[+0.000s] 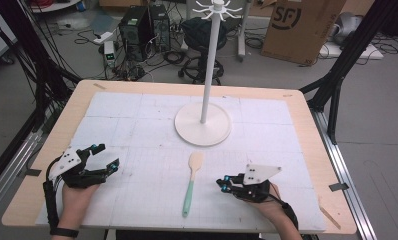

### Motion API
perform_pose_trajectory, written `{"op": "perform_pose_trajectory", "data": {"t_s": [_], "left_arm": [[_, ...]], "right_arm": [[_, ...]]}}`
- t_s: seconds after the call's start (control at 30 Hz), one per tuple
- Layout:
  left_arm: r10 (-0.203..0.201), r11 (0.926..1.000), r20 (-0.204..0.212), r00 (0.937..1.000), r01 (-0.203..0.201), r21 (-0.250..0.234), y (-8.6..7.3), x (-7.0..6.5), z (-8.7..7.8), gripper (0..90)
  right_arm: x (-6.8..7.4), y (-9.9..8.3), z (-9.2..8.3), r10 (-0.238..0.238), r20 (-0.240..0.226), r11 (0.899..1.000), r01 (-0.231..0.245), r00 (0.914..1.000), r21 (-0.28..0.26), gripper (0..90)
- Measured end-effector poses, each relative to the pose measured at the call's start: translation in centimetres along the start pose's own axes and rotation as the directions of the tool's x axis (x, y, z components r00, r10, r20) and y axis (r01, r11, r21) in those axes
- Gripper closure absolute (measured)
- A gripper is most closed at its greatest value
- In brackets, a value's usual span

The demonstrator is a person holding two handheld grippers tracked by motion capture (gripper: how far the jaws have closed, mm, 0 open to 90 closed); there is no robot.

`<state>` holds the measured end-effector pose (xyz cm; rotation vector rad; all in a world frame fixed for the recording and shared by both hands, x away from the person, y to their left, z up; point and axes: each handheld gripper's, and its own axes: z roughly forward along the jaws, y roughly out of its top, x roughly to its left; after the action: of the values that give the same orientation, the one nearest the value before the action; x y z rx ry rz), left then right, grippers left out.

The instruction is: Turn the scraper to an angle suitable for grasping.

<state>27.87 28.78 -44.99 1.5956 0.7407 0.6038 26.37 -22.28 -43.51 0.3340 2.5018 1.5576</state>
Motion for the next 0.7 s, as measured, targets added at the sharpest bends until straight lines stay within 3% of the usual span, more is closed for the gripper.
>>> {"op": "perform_pose_trajectory", "data": {"t_s": [0.2, 0.23, 0.3, 0.37, 0.4, 0.53, 0.7], "left_arm": [[0.0, 1.0, 0.0, 1.0, 0.0, 0.0, 0.0, 0.0, 0.0, 21.7], [0.0, 1.0, 0.0, 1.0, 0.0, -0.001, 0.0, 0.0, 0.0, 21.7], [0.0, 1.0, 0.001, 1.0, 0.0, -0.001, 0.0, 0.0, 0.0, 21.8], [-0.001, 1.0, 0.001, 1.0, 0.001, -0.001, 0.0, 0.0, 0.0, 21.8], [-0.001, 1.0, 0.001, 1.0, 0.001, 0.0, 0.0, 0.0, 0.0, 22.0], [-0.001, 1.0, 0.0, 1.0, 0.001, 0.0, 0.0, 0.0, 0.0, 22.3], [-0.003, 1.0, 0.0, 1.0, 0.003, 0.001, 0.0, 0.0, 0.0, 22.6]], "right_arm": [[1.5, 1.3, 3.5, -0.05, -0.134, 0.995, 0.061, 0.9898, 0.077, 89.7], [1.5, 1.3, 3.5, -0.05, -0.134, 0.995, 0.061, 0.9898, 0.077, 89.7], [2.2, 1.6, 5.0, -0.066, -0.183, 0.988, 0.09, 0.9809, 0.124, 89.8], [2.4, 1.6, 5.4, -0.078, -0.197, 0.985, 0.106, 0.9773, 0.134, 89.9], [2.7, 1.7, 6.1, -0.086, -0.225, 0.98, 0.122, 0.9706, 0.155, 89.9], [3.2, 2.0, 7.2, -0.11, -0.255, 0.972, 0.157, 0.9607, 0.174, 89.9], [3.4, 2.6, 8.4, -0.116, -0.268, 0.967, 0.17, 0.9564, 0.188, 89.9]]}}
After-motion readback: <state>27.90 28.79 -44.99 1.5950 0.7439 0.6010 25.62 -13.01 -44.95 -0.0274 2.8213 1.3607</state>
